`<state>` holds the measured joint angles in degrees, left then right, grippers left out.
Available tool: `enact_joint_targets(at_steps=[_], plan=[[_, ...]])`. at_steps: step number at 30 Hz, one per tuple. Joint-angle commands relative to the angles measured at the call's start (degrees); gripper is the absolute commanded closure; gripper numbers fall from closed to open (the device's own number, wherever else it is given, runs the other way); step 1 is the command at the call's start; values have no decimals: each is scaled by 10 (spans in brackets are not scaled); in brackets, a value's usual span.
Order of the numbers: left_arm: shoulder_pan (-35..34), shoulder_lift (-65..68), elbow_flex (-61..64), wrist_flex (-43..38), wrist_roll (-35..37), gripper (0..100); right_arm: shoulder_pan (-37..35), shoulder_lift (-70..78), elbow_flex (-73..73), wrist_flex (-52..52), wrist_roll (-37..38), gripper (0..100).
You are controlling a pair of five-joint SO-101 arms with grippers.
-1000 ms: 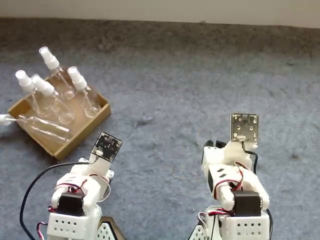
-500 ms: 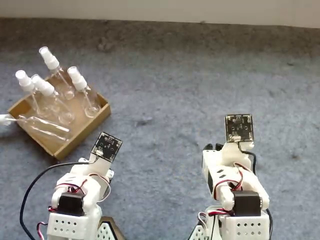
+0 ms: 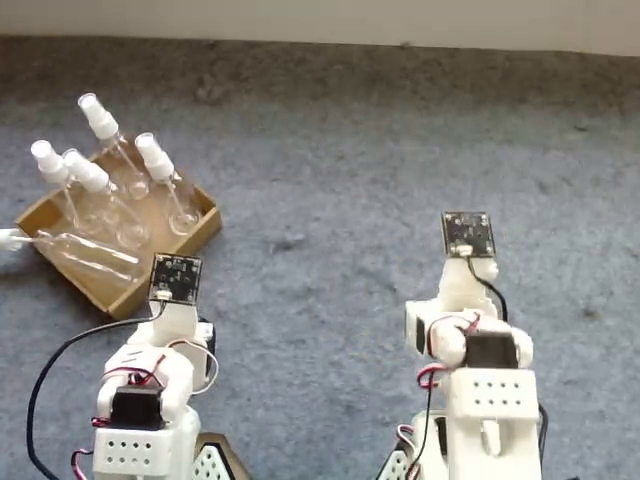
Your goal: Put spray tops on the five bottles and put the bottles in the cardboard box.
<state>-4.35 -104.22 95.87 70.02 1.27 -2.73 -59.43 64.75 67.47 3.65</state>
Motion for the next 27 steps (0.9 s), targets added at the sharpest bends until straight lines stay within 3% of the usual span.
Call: enact_joint_targets(at_steps=[1,4,12,21,27], plan=[[-13,-5,13,28,9,992,7,73,-43,-7,8,938],[-14,-5,13,66,9,992,7,87,-36,-65,5,938],[-13,-5,13,69,10,994,10,85,60,-124,4,939],[-13,-5,13,69,11,995,2,11,-145,87,4,940],[-13,-5,13,69,11,995,4,-113,-156,107,4,940]])
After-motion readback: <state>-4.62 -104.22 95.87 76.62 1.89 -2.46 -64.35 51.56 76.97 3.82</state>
